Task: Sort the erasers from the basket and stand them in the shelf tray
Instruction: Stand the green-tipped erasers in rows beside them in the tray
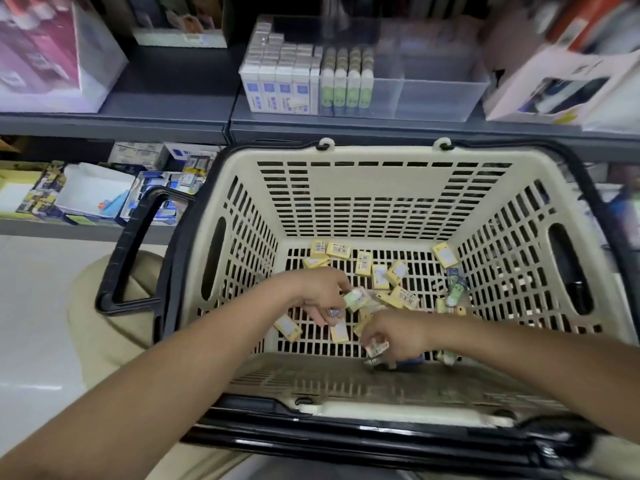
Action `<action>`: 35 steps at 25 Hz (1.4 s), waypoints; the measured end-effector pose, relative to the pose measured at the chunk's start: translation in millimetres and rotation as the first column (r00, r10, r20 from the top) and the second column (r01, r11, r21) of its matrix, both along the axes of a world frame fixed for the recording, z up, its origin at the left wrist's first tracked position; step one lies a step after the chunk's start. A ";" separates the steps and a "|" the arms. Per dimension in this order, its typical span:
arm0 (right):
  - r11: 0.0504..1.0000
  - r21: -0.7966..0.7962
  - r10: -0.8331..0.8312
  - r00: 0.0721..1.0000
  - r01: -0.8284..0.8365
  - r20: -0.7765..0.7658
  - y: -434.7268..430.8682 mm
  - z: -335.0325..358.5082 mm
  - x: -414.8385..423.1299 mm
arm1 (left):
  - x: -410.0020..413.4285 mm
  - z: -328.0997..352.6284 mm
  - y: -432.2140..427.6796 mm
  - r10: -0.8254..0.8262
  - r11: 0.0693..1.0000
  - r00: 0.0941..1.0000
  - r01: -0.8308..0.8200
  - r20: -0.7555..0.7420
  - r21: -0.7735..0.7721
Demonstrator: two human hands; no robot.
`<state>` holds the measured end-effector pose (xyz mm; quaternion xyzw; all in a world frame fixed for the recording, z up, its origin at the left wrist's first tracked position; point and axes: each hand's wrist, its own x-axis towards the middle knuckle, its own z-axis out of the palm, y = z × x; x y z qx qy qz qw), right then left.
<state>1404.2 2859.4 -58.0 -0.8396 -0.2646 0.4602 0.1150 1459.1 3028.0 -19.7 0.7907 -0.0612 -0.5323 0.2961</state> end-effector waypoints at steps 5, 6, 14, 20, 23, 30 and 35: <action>0.999 0.040 0.005 0.997 -0.008 0.074 -1.2 2.6 3.1 | 10.5 -14.8 6.0 0.329 0.933 0.934 -0.344 -0.137 -0.109; 0.991 0.083 -0.111 0.993 0.108 0.028 -4.1 8.7 8.8 | 9.7 -16.9 7.4 0.356 0.918 0.917 -0.379 -0.180 -0.116; 0.669 0.297 -0.654 0.730 0.681 -0.199 -6.4 20.2 27.0 | -2.9 -31.4 -5.9 0.271 0.920 0.896 -0.348 -0.352 -0.179; 0.938 -0.343 -0.028 0.997 0.051 0.071 -36.1 8.2 5.4 | -0.7 -40.3 0.7 0.343 0.884 0.865 -0.429 -0.367 -0.184; 0.893 -0.432 0.215 0.962 -0.125 0.167 -41.0 1.2 -1.9 | -2.4 -42.0 0.3 0.324 0.895 0.867 -0.411 -0.379 -0.174; 0.866 -0.353 0.454 0.853 -0.355 0.257 -51.7 -11.8 -5.5 | -1.9 -39.7 0.2 0.328 0.897 0.874 -0.408 -0.358 -0.173; 0.996 0.063 -0.081 0.960 0.066 0.269 -37.4 5.0 7.2 | -3.9 -41.3 -1.9 0.382 0.880 0.858 -0.451 -0.344 -0.149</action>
